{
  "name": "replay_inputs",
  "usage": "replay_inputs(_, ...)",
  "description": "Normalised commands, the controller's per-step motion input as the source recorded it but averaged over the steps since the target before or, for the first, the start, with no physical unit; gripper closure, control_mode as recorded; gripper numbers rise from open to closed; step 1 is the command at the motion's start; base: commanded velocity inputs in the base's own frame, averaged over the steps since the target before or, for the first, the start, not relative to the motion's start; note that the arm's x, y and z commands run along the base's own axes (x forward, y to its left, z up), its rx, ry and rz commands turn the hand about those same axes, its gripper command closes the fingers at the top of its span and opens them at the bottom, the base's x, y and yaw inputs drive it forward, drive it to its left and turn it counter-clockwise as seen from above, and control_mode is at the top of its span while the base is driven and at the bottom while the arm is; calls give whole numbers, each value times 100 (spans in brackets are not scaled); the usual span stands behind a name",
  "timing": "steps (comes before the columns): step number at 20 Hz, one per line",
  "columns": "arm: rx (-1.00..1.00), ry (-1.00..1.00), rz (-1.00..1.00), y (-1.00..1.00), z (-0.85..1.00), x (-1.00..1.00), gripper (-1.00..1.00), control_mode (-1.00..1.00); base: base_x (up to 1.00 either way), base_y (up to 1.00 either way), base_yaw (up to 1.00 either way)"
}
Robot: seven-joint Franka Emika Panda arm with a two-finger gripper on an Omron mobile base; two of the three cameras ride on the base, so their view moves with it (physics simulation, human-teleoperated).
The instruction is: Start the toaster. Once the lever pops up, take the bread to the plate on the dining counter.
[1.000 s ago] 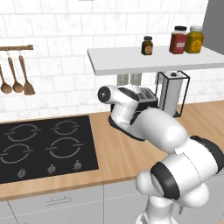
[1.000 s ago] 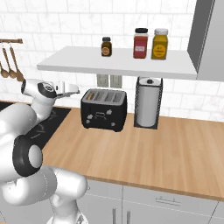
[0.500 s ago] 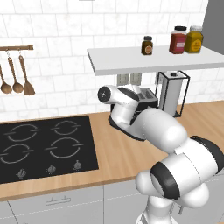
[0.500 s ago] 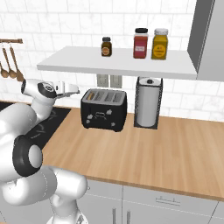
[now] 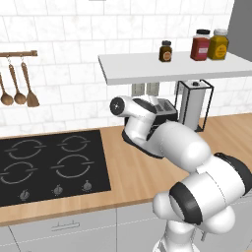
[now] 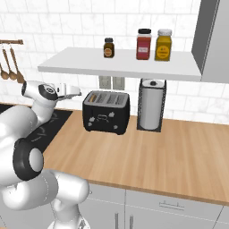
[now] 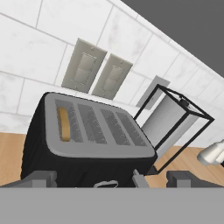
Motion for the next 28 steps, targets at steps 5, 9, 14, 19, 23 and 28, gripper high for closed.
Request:
replay_inputs(5, 0, 0, 0, 0, 0, 0, -100, -100, 0, 0, 0)
replay_inputs(9, 0, 0, 0, 0, 0, 0, -100, -100, 0, 0, 0)
replay_inputs(14, 0, 0, 0, 0, 0, 0, -100, -100, 0, 0, 0)
replay_inputs(19, 0, 0, 0, 0, 0, 0, -100, -100, 0, 0, 0)
replay_inputs(23, 0, 0, 0, 0, 0, 0, -100, -100, 0, 0, 0)
replay_inputs(28, 0, 0, 0, 0, 0, 0, -100, -100, 0, 0, 0)
